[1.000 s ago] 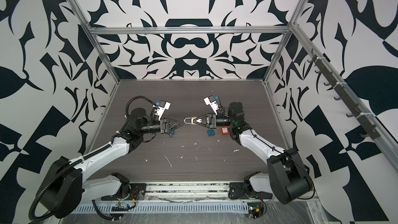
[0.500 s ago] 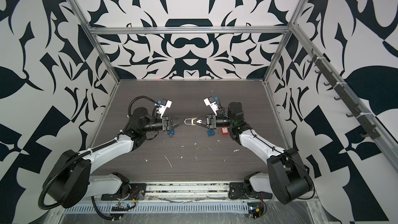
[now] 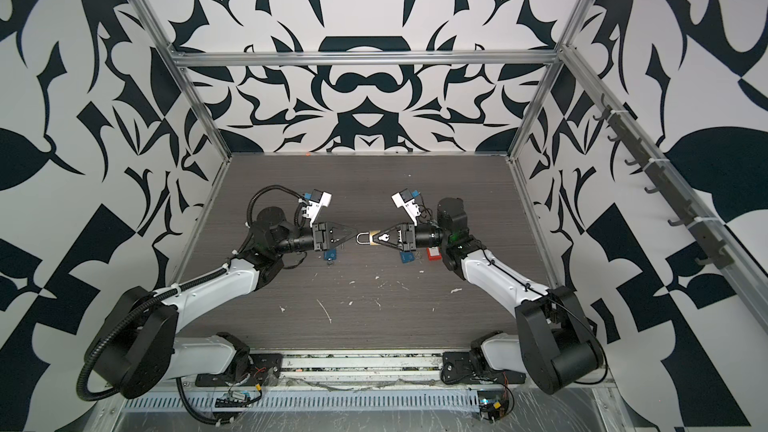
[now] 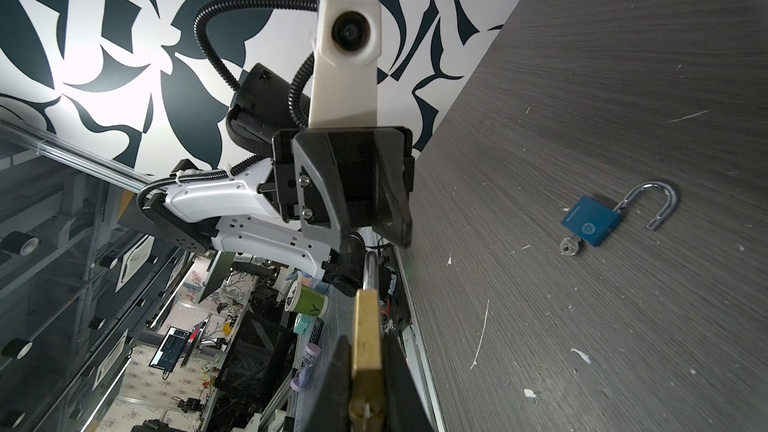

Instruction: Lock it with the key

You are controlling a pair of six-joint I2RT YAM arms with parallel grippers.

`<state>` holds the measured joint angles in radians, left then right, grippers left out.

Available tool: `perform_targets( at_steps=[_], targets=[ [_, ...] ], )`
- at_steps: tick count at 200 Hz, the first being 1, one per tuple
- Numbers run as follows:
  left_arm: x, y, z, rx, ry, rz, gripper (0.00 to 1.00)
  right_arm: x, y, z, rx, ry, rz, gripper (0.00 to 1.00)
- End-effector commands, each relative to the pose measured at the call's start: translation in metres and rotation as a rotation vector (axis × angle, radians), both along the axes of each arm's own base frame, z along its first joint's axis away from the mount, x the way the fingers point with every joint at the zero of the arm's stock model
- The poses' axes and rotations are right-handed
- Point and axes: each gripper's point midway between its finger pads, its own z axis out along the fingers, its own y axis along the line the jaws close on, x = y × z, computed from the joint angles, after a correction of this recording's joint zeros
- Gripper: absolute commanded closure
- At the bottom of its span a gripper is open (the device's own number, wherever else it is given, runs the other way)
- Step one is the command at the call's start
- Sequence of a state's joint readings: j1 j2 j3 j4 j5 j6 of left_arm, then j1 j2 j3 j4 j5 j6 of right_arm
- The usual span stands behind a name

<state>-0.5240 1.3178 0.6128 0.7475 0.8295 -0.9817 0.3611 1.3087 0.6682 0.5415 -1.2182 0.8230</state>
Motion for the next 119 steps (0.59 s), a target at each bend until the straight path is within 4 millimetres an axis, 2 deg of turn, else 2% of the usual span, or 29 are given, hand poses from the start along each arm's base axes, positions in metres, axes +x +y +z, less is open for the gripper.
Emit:
perform_targets(
  at_steps=[1,80,119],
  targets=[
    [0.001,-0.002,0.011,-0.027,-0.034,0.000,0.69,0.003,0.000,0.020,0.022,-0.098,-0.004,1.00],
    [0.006,-0.006,-0.004,-0.005,0.008,-0.009,0.76,0.008,0.001,0.027,0.029,-0.112,-0.018,1.00],
    [0.006,-0.008,-0.001,-0.009,0.003,-0.017,0.79,0.011,0.002,0.026,0.025,-0.105,-0.024,1.00]
  ],
)
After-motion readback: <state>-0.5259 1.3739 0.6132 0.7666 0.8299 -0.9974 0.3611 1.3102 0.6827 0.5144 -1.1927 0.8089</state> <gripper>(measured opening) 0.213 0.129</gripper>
